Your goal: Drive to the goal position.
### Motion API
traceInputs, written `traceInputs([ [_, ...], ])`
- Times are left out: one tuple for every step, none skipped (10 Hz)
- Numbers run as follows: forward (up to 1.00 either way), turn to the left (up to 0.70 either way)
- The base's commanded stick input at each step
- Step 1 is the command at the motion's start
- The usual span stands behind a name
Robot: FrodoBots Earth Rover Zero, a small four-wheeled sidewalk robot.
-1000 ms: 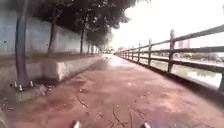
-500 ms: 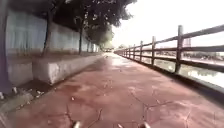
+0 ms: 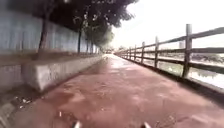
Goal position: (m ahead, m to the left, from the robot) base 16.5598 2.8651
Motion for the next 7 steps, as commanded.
traceInputs([
  [0.7,0.0],
  [0.7,0.0],
  [0.7,0.0],
  [0.7,0.0],
  [0.7,0.0],
  [0.7,0.0],
  [0.7,0.0],
])
